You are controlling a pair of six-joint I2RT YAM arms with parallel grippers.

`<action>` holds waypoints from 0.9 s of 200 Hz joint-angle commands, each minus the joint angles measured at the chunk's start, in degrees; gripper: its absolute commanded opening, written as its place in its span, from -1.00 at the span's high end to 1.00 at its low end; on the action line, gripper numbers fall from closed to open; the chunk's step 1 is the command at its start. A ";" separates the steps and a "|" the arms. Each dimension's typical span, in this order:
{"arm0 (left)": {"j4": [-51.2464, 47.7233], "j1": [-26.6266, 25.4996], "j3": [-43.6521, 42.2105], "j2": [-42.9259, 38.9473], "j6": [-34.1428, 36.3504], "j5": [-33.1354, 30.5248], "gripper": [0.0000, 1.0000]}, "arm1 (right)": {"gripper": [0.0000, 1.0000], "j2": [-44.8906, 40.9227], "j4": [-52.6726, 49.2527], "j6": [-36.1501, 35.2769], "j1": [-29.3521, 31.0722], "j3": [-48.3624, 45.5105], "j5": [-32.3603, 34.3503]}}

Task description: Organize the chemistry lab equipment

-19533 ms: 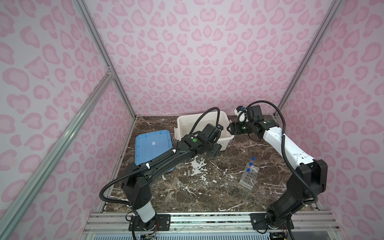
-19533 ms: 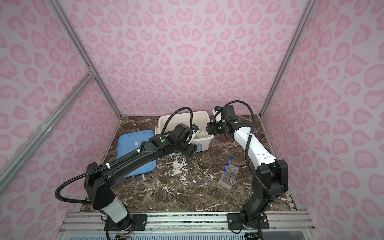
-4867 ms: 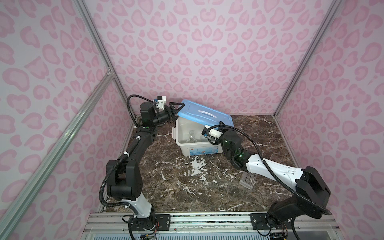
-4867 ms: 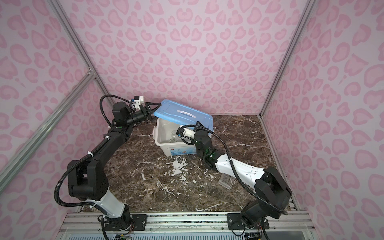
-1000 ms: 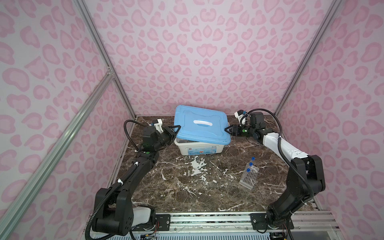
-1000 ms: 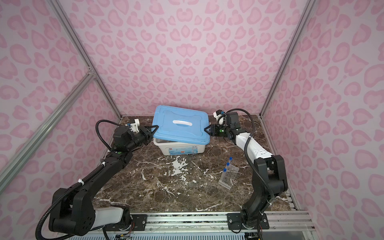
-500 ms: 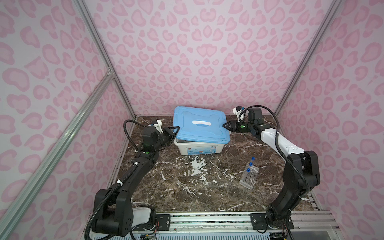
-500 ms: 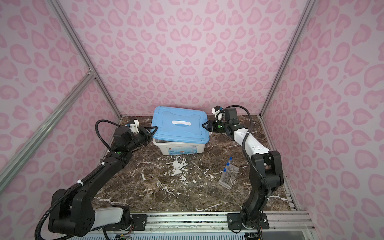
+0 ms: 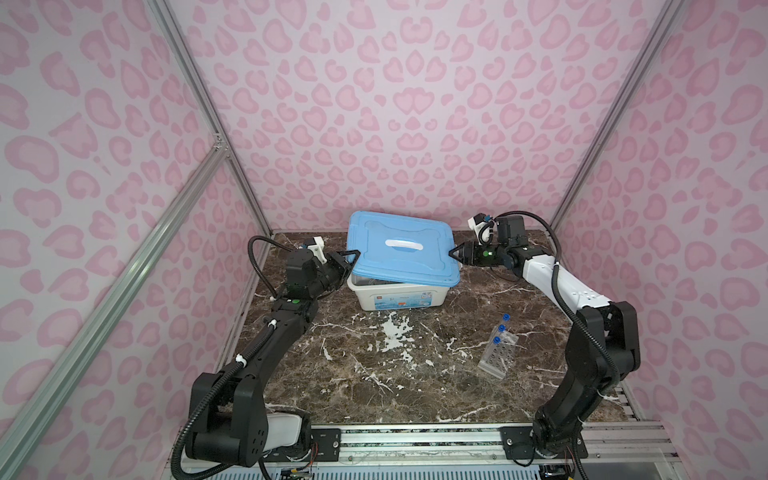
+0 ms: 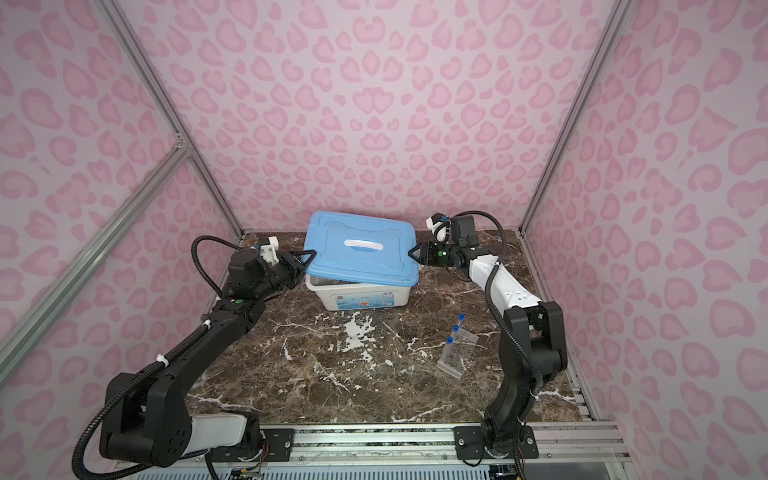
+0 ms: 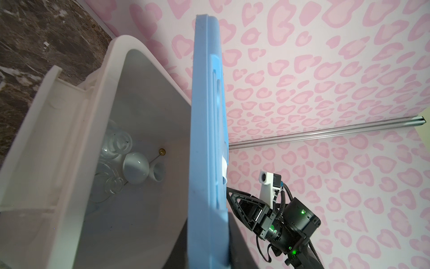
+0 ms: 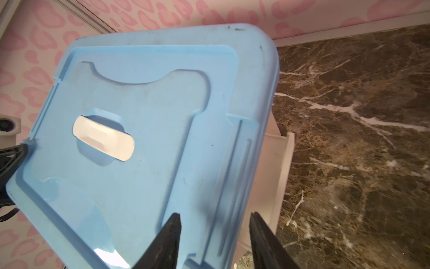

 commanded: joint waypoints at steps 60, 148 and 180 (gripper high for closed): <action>1.15 0.01 0.96 1.35 2.85 -5.47 0.62 | -0.01 1.72 -1.14 -0.24 0.04 0.17 -1.30; -3.24 0.02 -1.19 -1.43 5.98 -7.37 0.55 | 0.06 2.92 0.97 1.91 0.65 0.84 -4.01; -8.18 0.01 -0.62 -1.85 7.80 -8.82 0.31 | 0.08 3.01 1.04 1.97 0.92 0.92 -4.28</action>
